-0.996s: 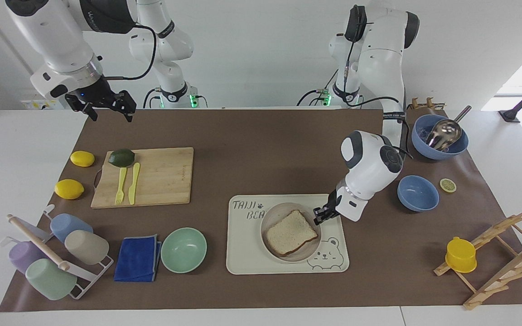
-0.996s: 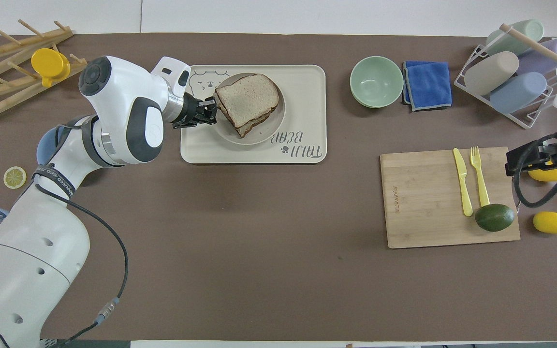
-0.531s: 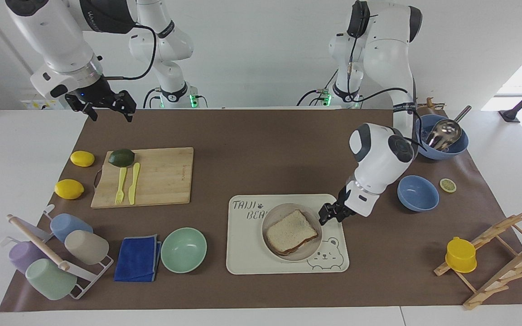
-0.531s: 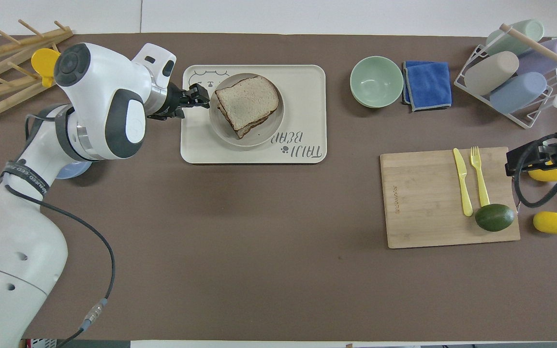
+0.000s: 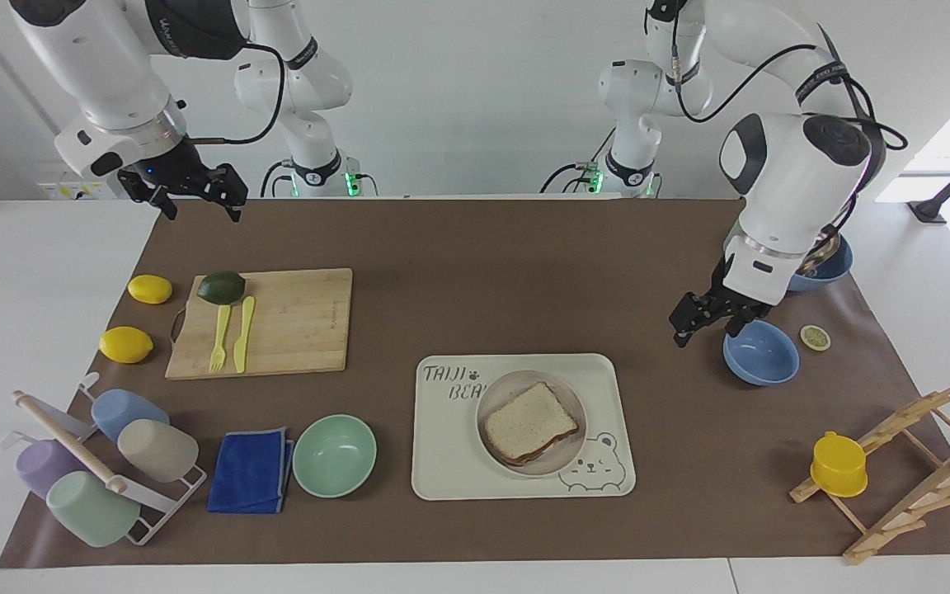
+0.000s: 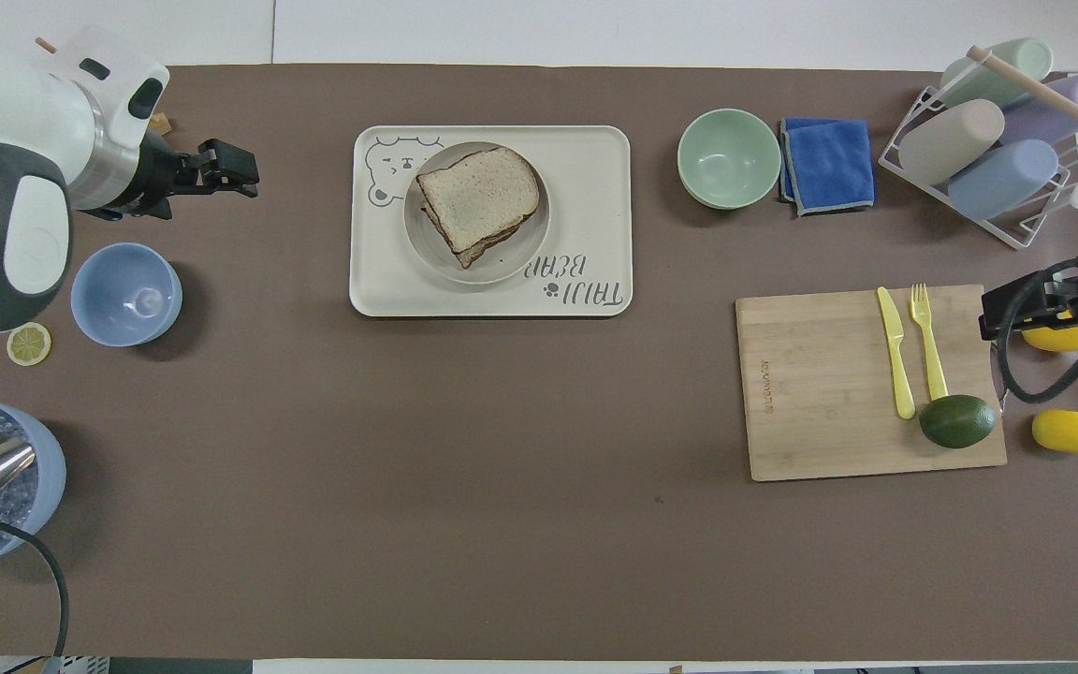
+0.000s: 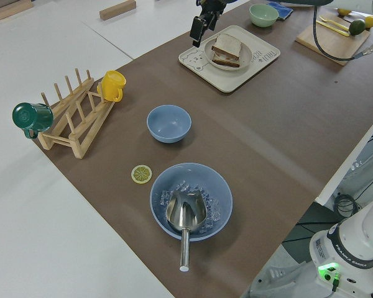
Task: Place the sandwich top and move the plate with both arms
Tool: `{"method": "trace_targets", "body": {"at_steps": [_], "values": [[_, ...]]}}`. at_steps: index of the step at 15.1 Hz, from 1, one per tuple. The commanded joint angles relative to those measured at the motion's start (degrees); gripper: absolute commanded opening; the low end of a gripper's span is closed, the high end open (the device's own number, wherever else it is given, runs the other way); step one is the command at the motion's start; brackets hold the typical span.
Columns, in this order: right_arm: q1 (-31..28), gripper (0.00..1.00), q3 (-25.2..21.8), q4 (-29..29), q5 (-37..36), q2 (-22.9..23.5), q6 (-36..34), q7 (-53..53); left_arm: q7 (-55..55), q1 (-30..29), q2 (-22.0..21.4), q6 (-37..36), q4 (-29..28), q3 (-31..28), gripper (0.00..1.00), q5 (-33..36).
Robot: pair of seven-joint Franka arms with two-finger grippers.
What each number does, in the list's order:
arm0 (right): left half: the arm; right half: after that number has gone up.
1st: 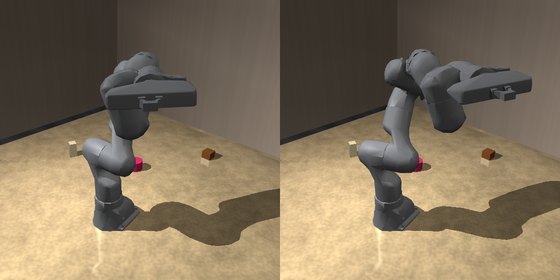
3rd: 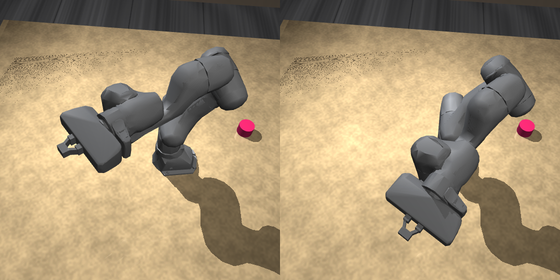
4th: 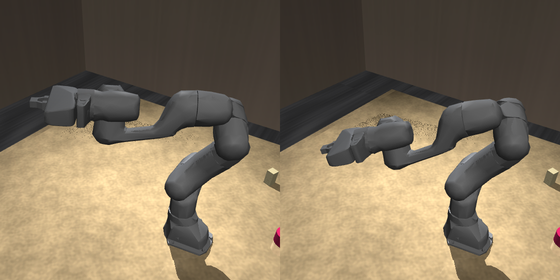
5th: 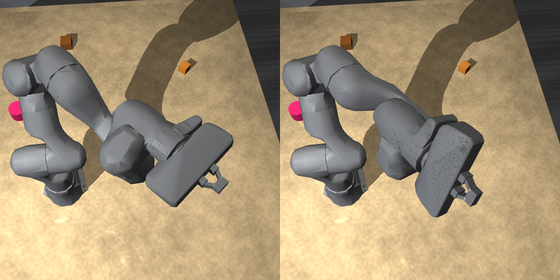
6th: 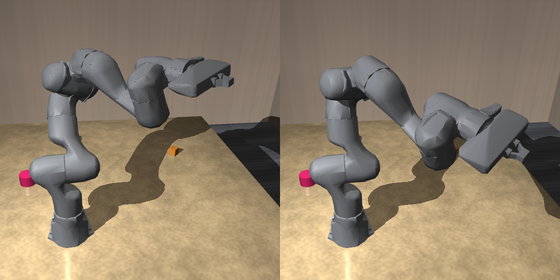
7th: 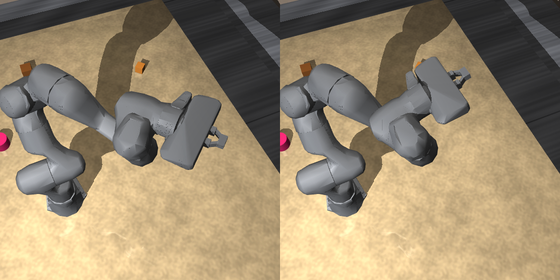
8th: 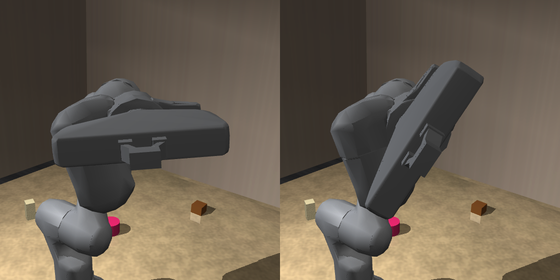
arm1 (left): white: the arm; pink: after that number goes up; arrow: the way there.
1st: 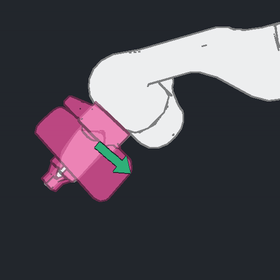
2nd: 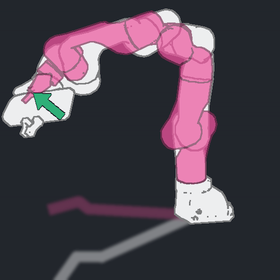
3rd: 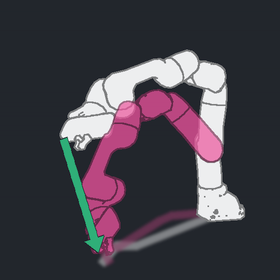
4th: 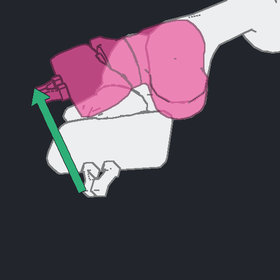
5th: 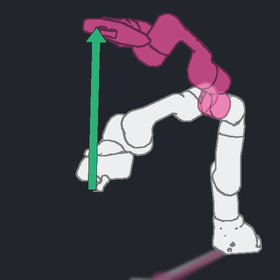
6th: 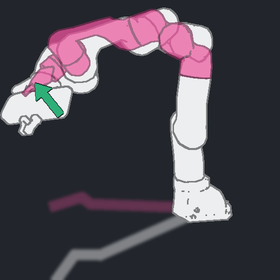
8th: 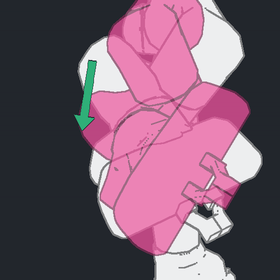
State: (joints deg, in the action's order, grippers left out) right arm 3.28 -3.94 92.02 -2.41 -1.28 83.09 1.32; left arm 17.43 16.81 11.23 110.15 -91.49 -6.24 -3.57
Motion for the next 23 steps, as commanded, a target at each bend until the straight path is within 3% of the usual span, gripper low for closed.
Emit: {"method": "trace_targets", "body": {"at_steps": [1,5,7,10,14,16,19,23], "values": [[-0.82,1.0,0.42,-0.17,1.62,-1.0,-1.0,-1.14,-0.2,0.15,-6.11,-6.68,-1.76,0.0,1.0,1.81],[-0.38,1.0,0.86,-0.17,3.99,-1.18,-1.09,-1.41,-3.43,-0.55,-12.0,-15.48,-4.99,0.18,1.0,1.81],[-0.11,1.0,0.95,-0.09,2.85,-1.18,-1.61,-1.58,-4.24,-3.78,-15.87,-13.57,-12.1,2.71,1.0,1.99],[-0.03,1.0,1.04,-0.7,2.94,-0.83,-2.67,-1.58,-5.2,-6.97,-17.82,-12.42,-16.08,6.07,1.0,1.9],[-0.03,1.0,1.12,-2.54,2.07,1.01,-4.69,-1.58,-9.34,-9.15,-17.3,-14.34,-13.46,8.34,1.0,1.73],[0.24,1.0,1.21,-5.08,1.36,2.33,-7.31,-1.58,-9.43,-13.45,-16.34,-18.11,-9.95,12.2,1.0,1.64],[-0.02,1.0,1.3,-6.85,2.24,3.57,-7.69,-1.76,-9.43,-13.65,-14.05,-22.42,-5.02,12.05,1.0,1.64],[-0.02,1.0,1.21,-6.76,2.15,3.57,-6.89,-1.85,-9.43,-13.64,-14.13,-22.88,-5.18,12.13,1.0,1.55]]}}
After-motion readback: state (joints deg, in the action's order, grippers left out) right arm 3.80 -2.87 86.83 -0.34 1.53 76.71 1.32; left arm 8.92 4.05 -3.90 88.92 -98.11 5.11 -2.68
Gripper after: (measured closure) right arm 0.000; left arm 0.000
